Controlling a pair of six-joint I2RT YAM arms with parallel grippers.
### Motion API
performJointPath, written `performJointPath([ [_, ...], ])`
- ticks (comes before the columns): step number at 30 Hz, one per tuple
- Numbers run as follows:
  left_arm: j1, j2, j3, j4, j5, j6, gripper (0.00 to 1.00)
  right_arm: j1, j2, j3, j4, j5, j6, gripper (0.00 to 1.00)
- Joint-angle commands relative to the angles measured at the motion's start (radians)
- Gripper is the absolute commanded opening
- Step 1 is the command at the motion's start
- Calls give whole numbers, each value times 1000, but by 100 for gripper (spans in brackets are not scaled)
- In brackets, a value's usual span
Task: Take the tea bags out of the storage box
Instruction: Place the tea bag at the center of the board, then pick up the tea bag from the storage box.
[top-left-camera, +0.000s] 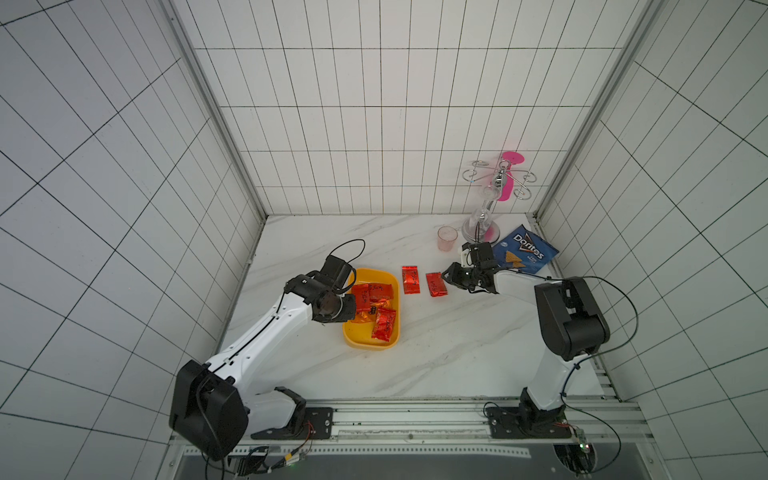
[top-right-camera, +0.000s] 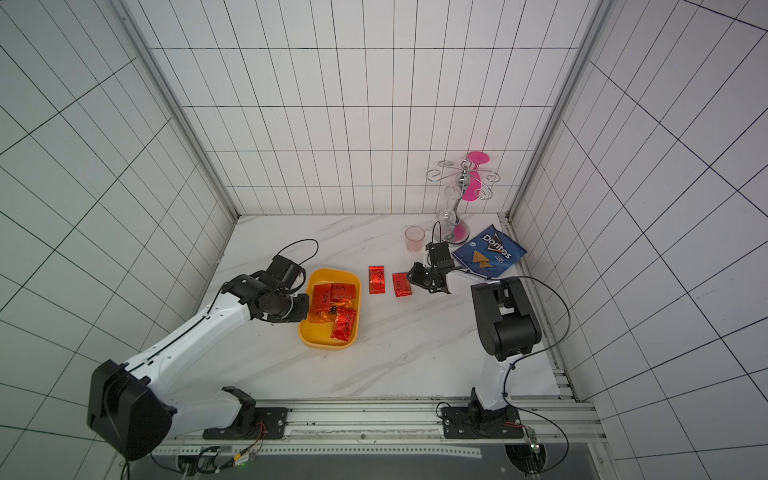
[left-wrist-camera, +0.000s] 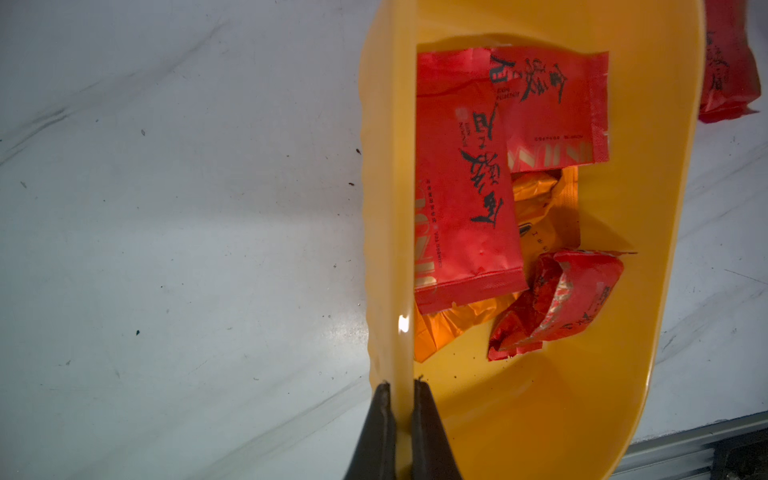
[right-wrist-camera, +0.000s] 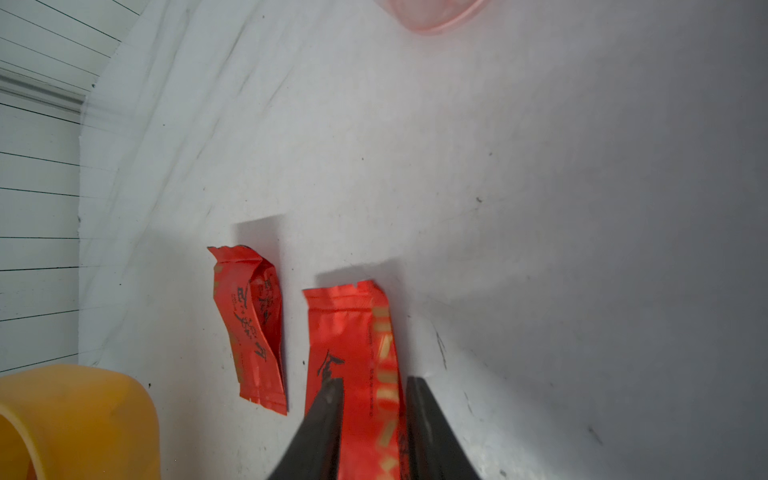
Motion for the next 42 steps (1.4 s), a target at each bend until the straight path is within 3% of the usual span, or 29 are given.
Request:
performJointPath([
  [1, -5, -11, 1, 25, -2, -2, 0, -8, -105, 8, -37, -1, -22, 40],
  [5, -6, -12, 1, 24, 3, 0, 0, 19, -204, 5, -6, -109, -51, 37],
  [9, -6, -19, 1, 26, 8, 4, 0, 152, -252, 27, 0, -231, -145, 39],
  [12, -6, -22, -1, 29, 7, 2, 0, 278, -230, 96, -129, -255, -282, 44],
  [14, -6, -20, -1, 29, 11, 4, 0, 345, -206, 131, -197, -289, -392, 54],
  [17, -7, -15, -1, 33, 32, 8, 0, 380, -129, 200, -283, -485, -525, 56],
  [19, -13, -18, -2, 36, 46, 12, 0, 384, -95, 231, -305, -536, -575, 56],
  [26, -38, -30, -6, 40, 27, 8, 0, 452, 58, 399, -573, -417, -773, 52],
  [35, -39, -26, -4, 36, 22, 6, 0, 481, 120, 427, -626, -346, -814, 47],
  [42, -39, -25, -5, 36, 19, 5, 0, 494, 147, 449, -652, -281, -817, 36],
])
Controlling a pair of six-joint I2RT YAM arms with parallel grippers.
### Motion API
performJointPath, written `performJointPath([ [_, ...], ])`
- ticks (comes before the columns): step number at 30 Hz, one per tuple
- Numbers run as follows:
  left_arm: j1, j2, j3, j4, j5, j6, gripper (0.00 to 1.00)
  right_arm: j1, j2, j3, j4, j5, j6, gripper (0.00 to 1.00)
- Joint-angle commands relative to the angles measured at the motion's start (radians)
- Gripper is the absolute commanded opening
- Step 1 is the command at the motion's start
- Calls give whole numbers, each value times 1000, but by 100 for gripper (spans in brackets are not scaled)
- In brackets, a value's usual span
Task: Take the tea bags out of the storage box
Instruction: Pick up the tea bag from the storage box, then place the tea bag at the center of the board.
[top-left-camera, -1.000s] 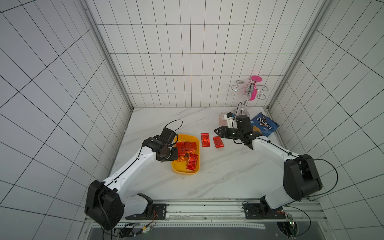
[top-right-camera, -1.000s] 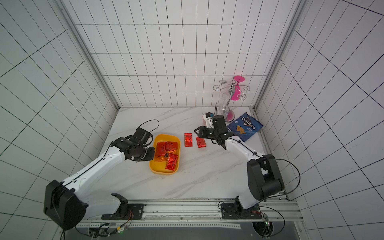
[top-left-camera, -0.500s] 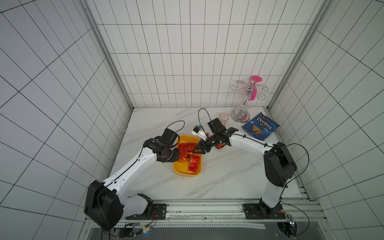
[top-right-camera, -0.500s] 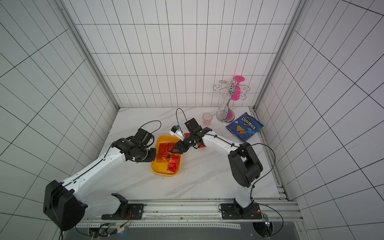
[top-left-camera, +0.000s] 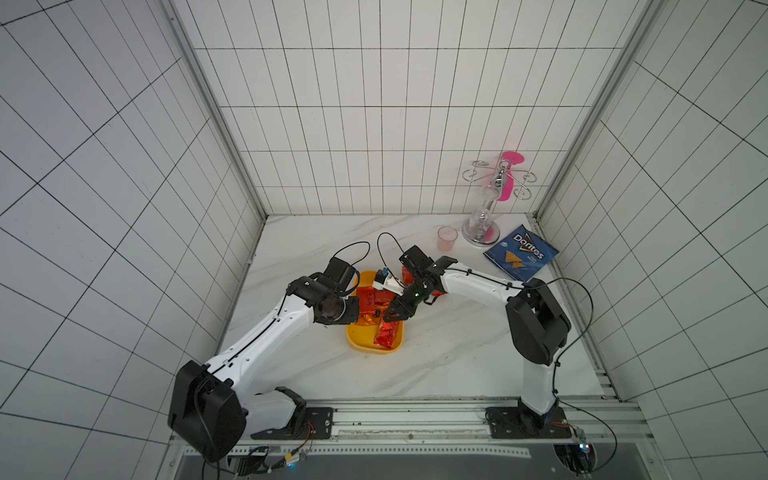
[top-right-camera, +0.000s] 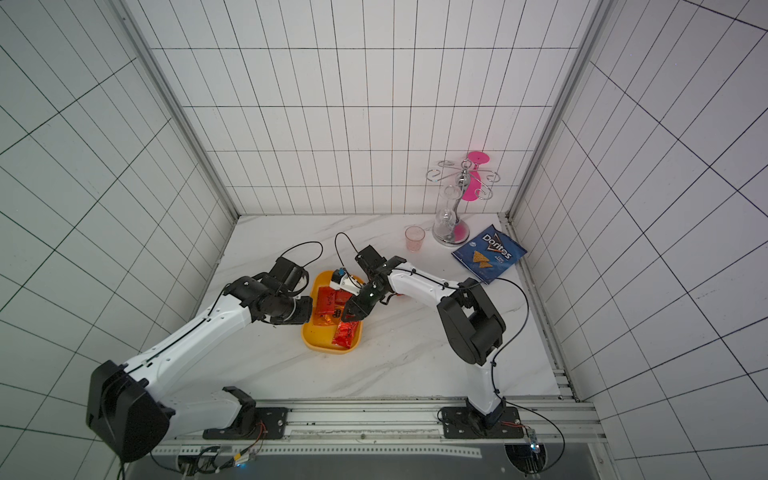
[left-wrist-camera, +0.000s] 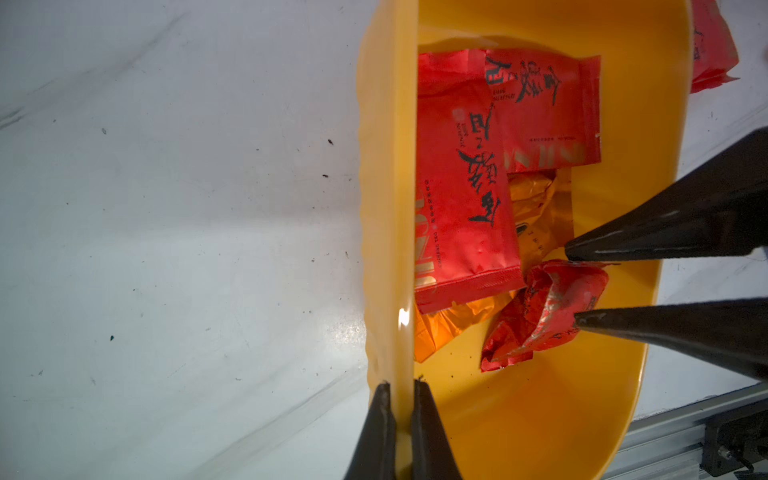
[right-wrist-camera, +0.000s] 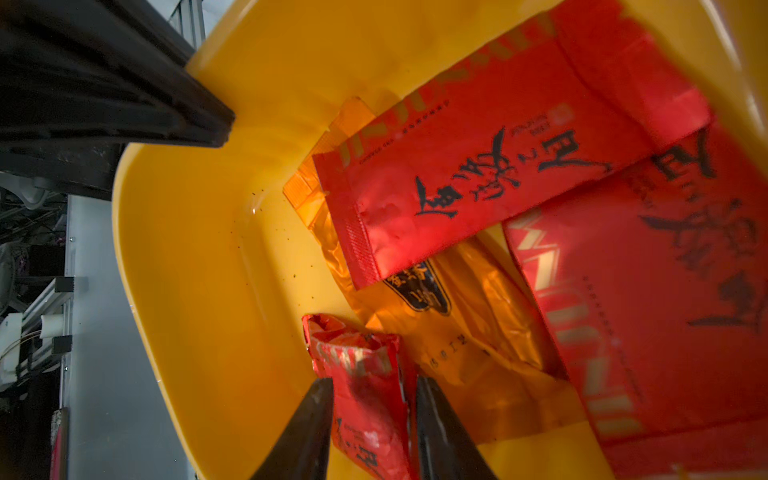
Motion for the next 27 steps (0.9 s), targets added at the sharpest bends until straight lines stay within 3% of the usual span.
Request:
performJointPath([
  [1, -2, -16, 0, 32, 0, 3, 0, 14, 17, 40, -42, 58, -16, 36],
  [5, -2, -14, 1, 32, 1, 4, 0, 19, 19, 46, -44, 79, -14, 28],
  [12, -3, -14, 0, 32, -2, 4, 0, 24, -26, 39, -17, 124, 10, 0],
  [21, -4, -13, 2, 28, -18, -2, 0, 0, -272, -61, 127, 174, 119, 0],
  [27, -4, -7, 6, 18, -47, -11, 0, -128, -450, -205, 225, 284, 243, 0],
])
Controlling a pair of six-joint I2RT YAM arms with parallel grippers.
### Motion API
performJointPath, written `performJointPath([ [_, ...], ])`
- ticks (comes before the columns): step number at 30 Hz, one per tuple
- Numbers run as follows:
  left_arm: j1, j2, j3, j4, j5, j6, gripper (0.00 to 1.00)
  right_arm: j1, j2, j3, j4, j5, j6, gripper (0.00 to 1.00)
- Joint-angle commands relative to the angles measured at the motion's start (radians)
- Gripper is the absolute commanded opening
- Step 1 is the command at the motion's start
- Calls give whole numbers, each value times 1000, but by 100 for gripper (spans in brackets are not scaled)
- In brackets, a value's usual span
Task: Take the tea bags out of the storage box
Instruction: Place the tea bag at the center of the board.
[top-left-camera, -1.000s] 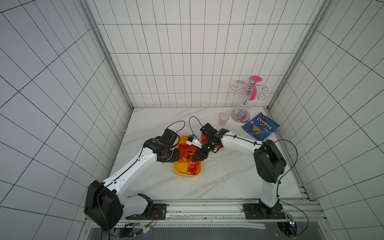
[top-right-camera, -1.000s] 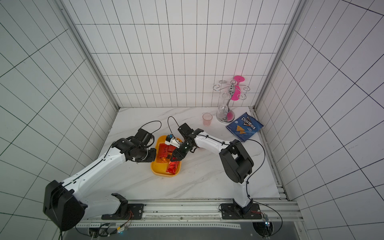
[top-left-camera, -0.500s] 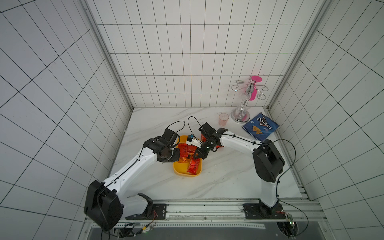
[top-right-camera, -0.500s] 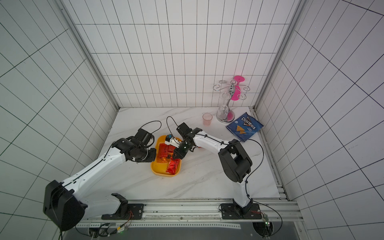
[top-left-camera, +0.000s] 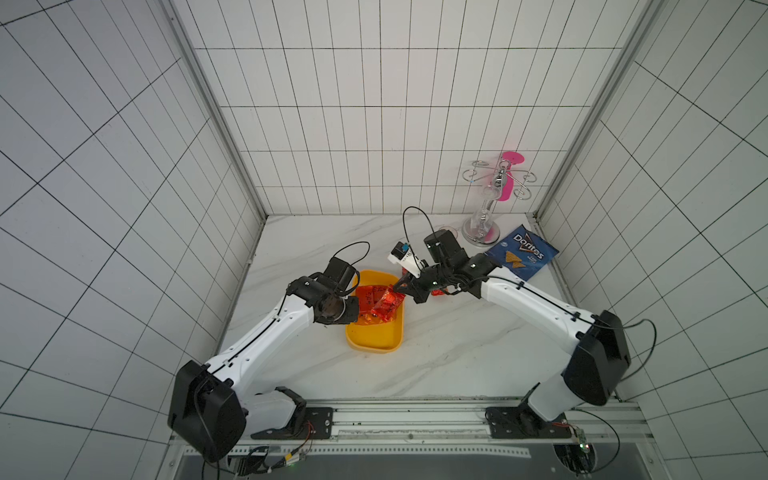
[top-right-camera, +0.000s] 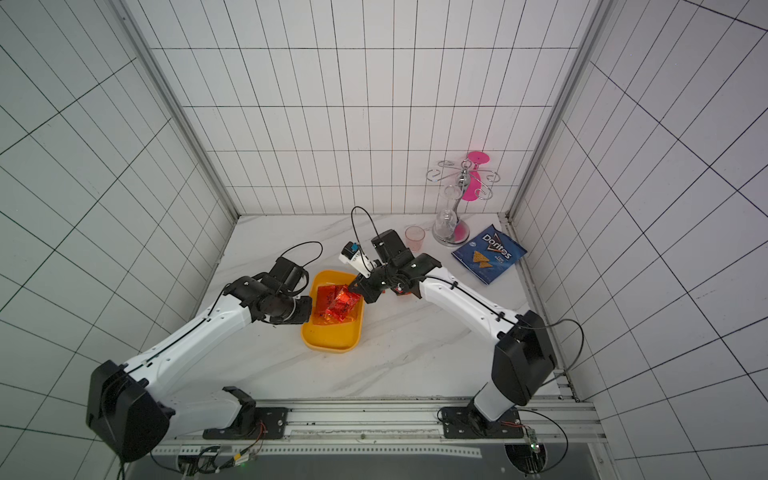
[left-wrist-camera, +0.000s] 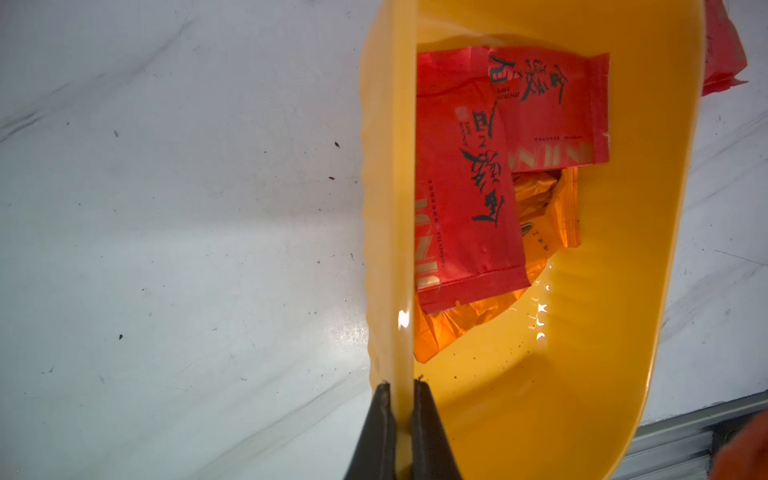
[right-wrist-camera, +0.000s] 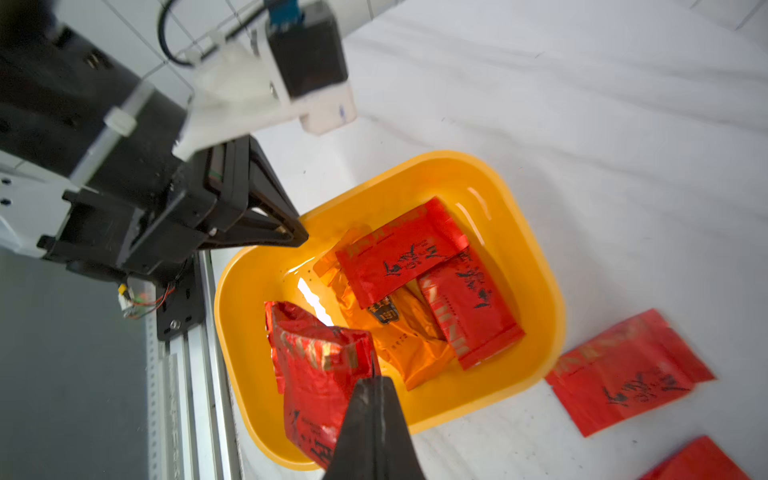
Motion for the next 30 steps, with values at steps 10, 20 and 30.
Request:
performJointPath([
  [10, -4, -13, 8, 14, -27, -8, 0, -404, -252, -395, 243, 456, 574, 0],
  [20, -4, -15, 6, 14, -18, -8, 0, -598, -204, -647, 535, 462, 952, 0],
  [30, -4, -16, 7, 14, -22, -7, 0, -598, 62, -663, 825, 405, 1305, 0],
])
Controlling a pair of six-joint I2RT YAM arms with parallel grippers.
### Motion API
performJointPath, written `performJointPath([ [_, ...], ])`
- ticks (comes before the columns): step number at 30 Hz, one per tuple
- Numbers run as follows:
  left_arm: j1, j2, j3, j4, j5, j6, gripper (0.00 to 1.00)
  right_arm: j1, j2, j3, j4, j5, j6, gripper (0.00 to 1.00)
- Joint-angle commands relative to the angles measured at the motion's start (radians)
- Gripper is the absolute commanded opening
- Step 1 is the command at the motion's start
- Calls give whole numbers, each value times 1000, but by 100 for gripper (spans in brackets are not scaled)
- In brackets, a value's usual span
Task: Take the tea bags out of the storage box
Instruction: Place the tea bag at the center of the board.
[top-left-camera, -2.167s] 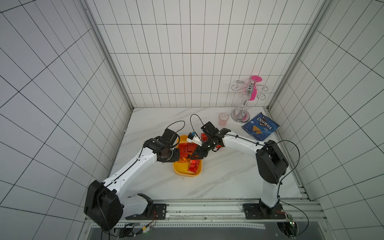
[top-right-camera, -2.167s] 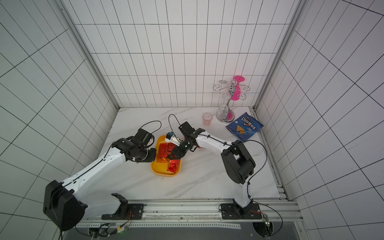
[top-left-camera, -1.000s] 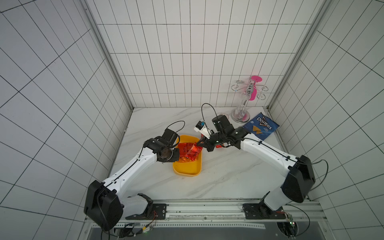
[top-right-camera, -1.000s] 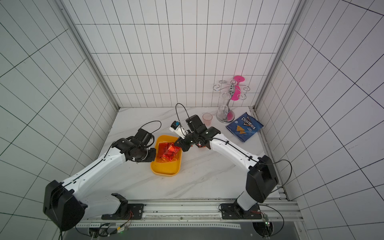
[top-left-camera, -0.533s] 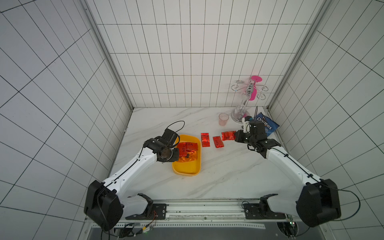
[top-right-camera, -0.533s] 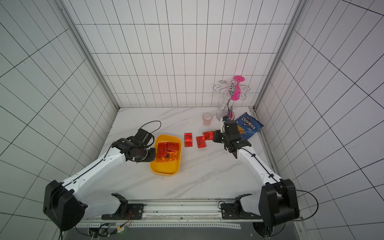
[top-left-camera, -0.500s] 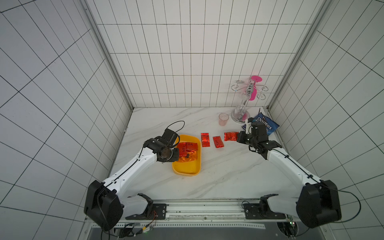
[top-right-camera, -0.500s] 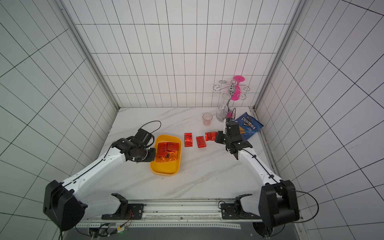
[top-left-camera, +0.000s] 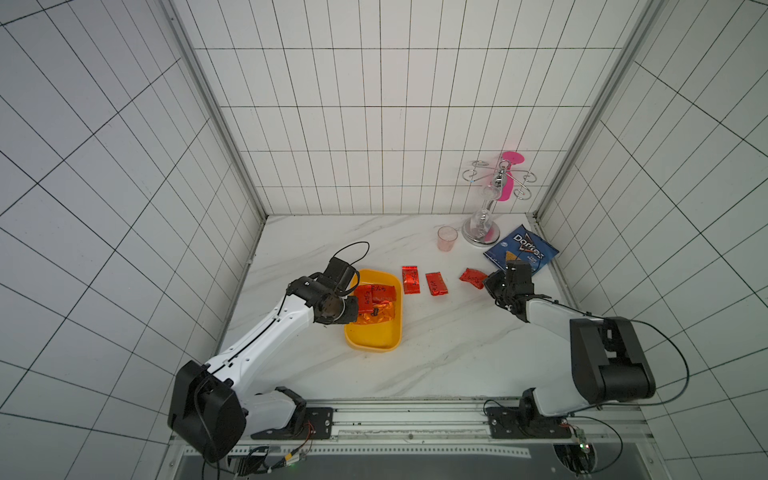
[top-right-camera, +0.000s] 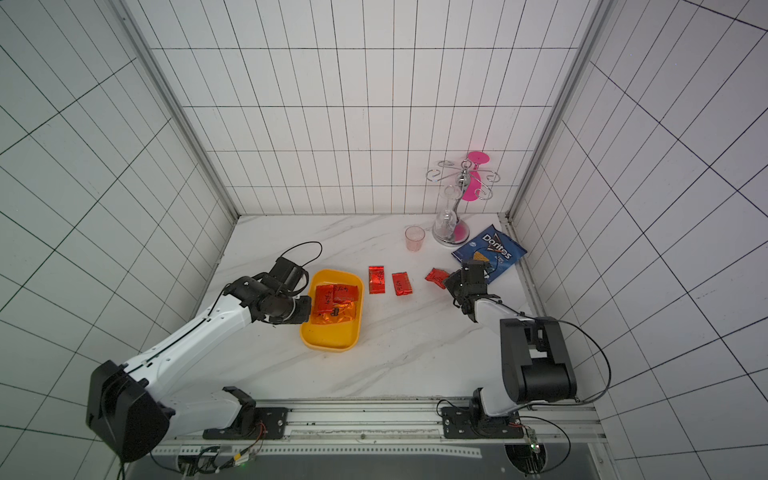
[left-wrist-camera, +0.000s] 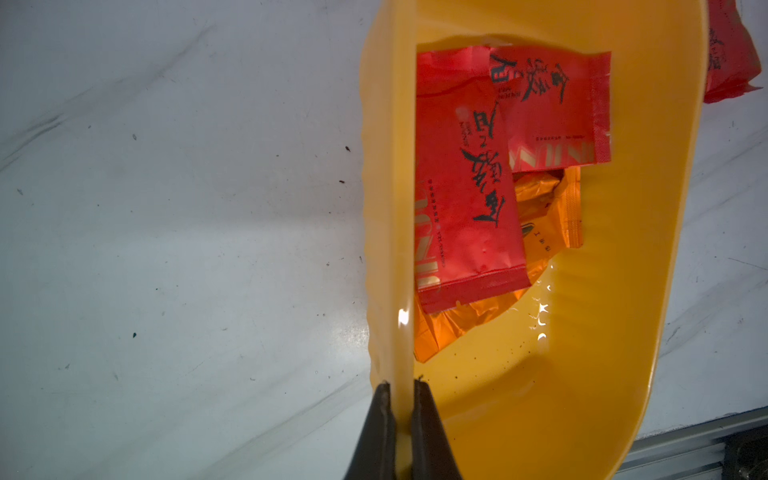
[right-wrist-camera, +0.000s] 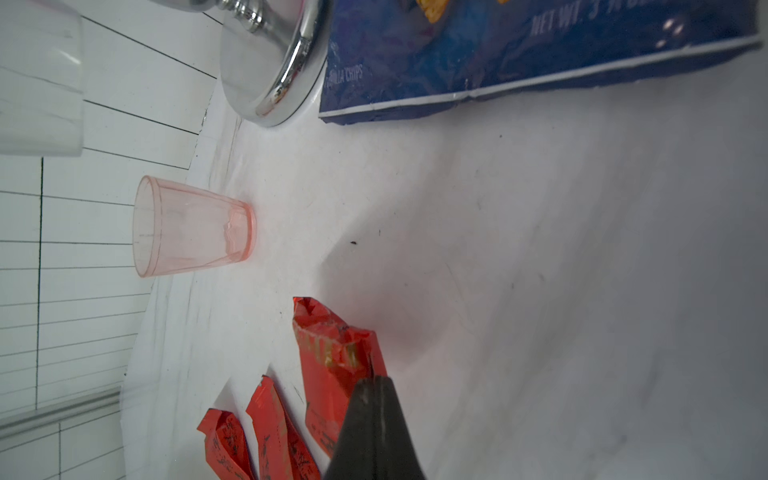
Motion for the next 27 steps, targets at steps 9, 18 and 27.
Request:
performJointPath([
  [9, -4, -18, 7, 15, -3, -6, 0, 52, 58, -88, 160, 17, 268, 7],
  [18, -5, -26, 6, 16, -1, -6, 0, 77, -193, -162, -26, 16, 221, 56],
  [27, -5, -26, 6, 19, 9, -2, 0, 146, -412, -36, -258, -126, -242, 49],
])
